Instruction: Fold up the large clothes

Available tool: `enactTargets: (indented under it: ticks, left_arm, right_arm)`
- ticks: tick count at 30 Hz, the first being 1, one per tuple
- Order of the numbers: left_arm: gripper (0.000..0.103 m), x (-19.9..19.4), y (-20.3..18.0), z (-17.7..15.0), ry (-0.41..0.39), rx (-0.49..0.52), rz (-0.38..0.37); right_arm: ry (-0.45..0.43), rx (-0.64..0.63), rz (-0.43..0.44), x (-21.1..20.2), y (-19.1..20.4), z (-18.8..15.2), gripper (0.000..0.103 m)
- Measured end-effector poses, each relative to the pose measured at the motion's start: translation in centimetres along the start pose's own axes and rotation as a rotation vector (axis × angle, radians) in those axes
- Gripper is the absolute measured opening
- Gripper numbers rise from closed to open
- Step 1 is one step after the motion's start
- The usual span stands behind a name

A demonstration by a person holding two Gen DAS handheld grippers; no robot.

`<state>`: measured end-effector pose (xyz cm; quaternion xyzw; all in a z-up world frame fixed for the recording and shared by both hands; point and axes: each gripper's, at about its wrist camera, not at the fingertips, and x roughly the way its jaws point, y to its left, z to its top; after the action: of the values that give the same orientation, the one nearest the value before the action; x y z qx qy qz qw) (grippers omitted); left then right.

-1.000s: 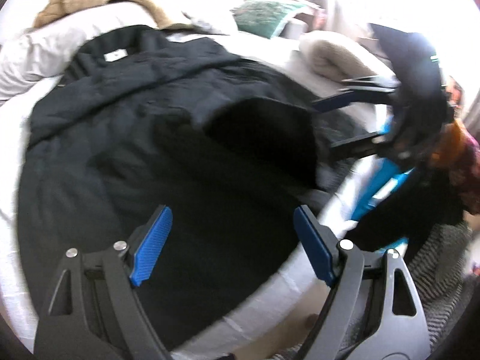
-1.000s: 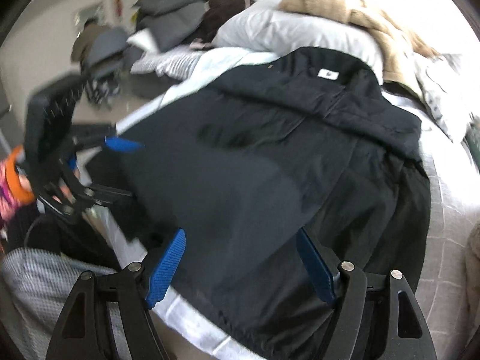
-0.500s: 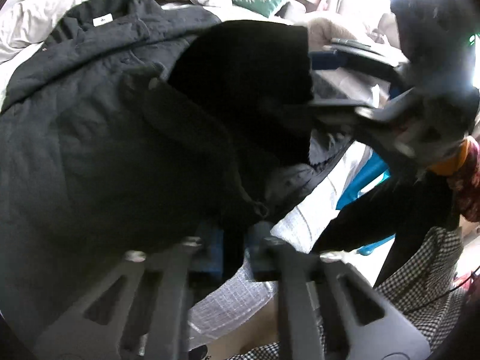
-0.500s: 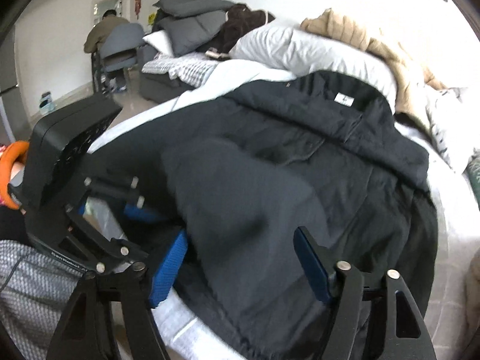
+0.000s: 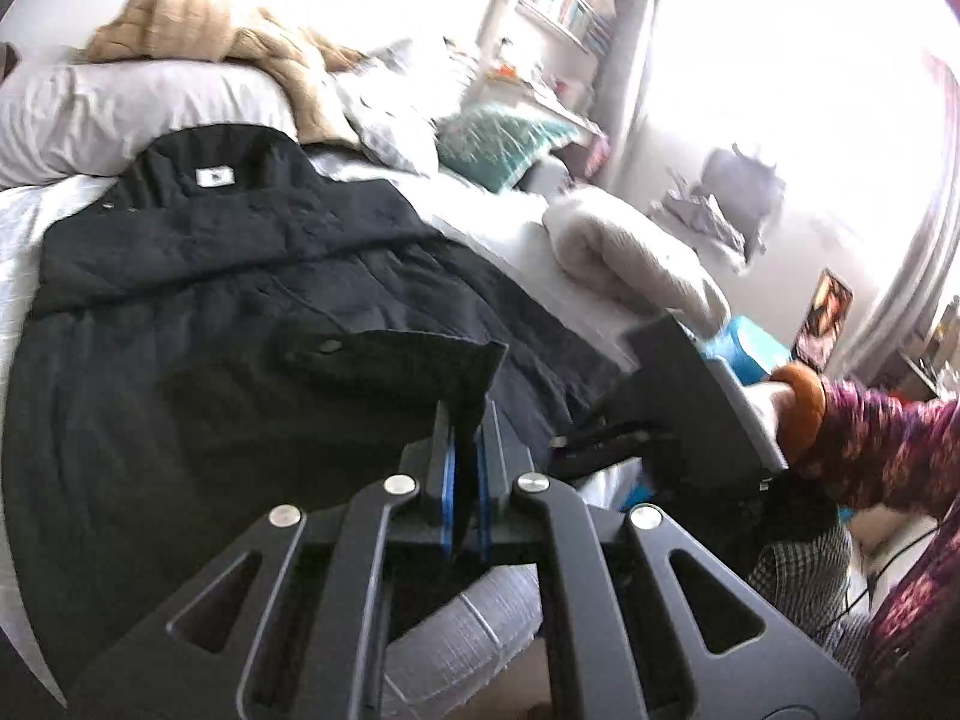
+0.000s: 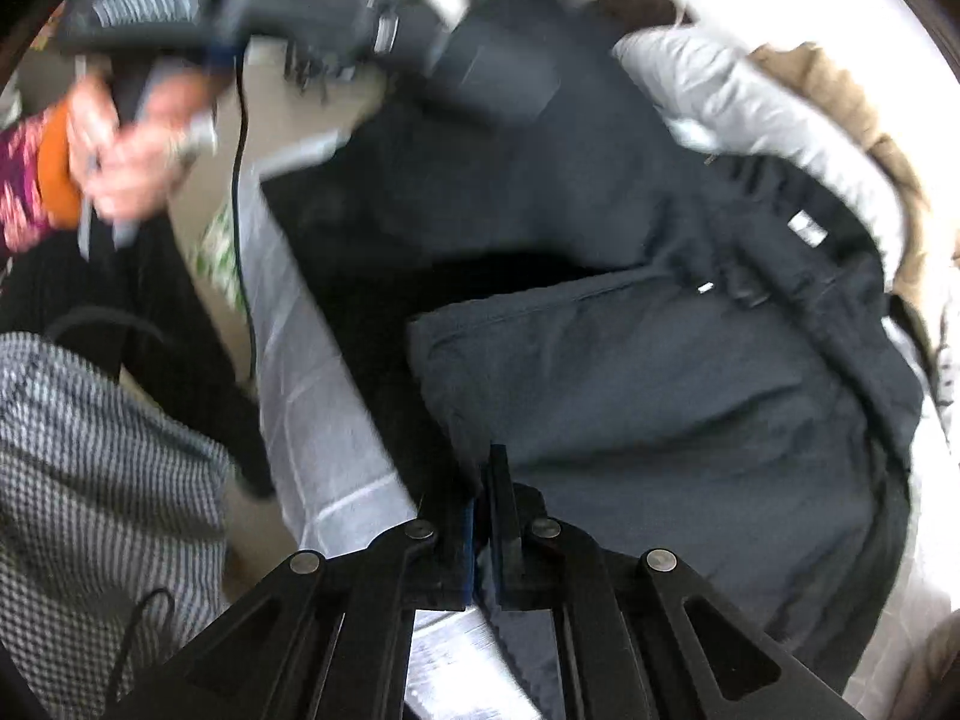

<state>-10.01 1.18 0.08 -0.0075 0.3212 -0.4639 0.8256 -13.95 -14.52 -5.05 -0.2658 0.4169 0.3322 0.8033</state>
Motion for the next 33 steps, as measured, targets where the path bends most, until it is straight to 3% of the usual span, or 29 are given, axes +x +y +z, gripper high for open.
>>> enactTargets:
  ticks: [2, 4, 8, 10, 12, 15, 16, 19, 22, 24, 25, 27, 30, 33]
  left_arm:
    - [0.006, 1.4, -0.3, -0.4, 0.063, 0.007, -0.032]
    - [0.013, 3.8, -0.3, -1.4, 0.201, -0.015, -0.083]
    - [0.025, 7.6, -0.5, -4.5, 0.471, -0.049, -0.139]
    - [0.025, 8.0, -1.0, -5.4, 0.533, -0.026, -0.153]
    - [0.025, 7.3, -1.6, -4.8, 0.509, 0.009, -0.168]
    - [0.031, 5.4, -1.2, -2.6, 0.344, 0.008, -0.19]
    - [0.032, 5.3, -0.5, -1.9, 0.298, -0.015, -0.172]
    - [0.032, 7.2, 1.3, -0.7, 0.269, -0.07, -0.106]
    - [0.032, 10.5, 2.1, -1.2, 0.324, -0.094, -0.066]
    - [0.031, 13.0, 2.3, -3.4, 0.423, -0.102, -0.062]
    - [0.031, 13.2, 2.3, -4.2, 0.418, -0.09, -0.061]
    - [0.031, 12.5, 1.9, -4.6, 0.39, -0.065, -0.074]
    - [0.031, 11.4, 2.6, -4.9, 0.415, -0.166, -0.143]
    - [0.032, 9.4, 2.5, -5.3, 0.459, -0.222, -0.128]
  right_arm:
    - [0.039, 0.006, 0.02, 1.4, 0.1, -0.1, 0.004]
    - [0.079, 0.03, 0.055, 2.4, 0.0, -0.3, 0.009]
    - [0.143, 0.097, 0.264, 1.3, -1.2, -1.8, 0.025]
    - [0.131, 0.099, 0.316, -0.6, -2.0, -2.8, 0.026]
    - [0.091, 0.126, 0.282, -2.3, -3.3, -3.5, 0.026]
    - [0.034, 0.212, 0.237, -3.8, -5.8, -3.7, 0.027]
    - [0.009, 0.25, 0.215, -4.2, -6.8, -3.8, 0.028]
    - [-0.033, 0.335, 0.151, -4.7, -8.9, -3.7, 0.04]
    - [-0.048, 0.432, 0.087, -4.3, -11.3, -4.1, 0.043]
    - [-0.042, 0.474, 0.076, -3.7, -12.1, -4.5, 0.043]
    - [-0.034, 0.491, 0.078, -3.4, -12.4, -4.9, 0.043]
    - [0.007, 0.519, 0.101, -1.8, -12.7, -6.1, 0.043]
    - [0.139, 0.531, 0.072, 0.9, -12.8, -8.8, 0.043]
    - [0.119, 0.572, 0.086, 0.0, -13.0, -9.8, 0.044]
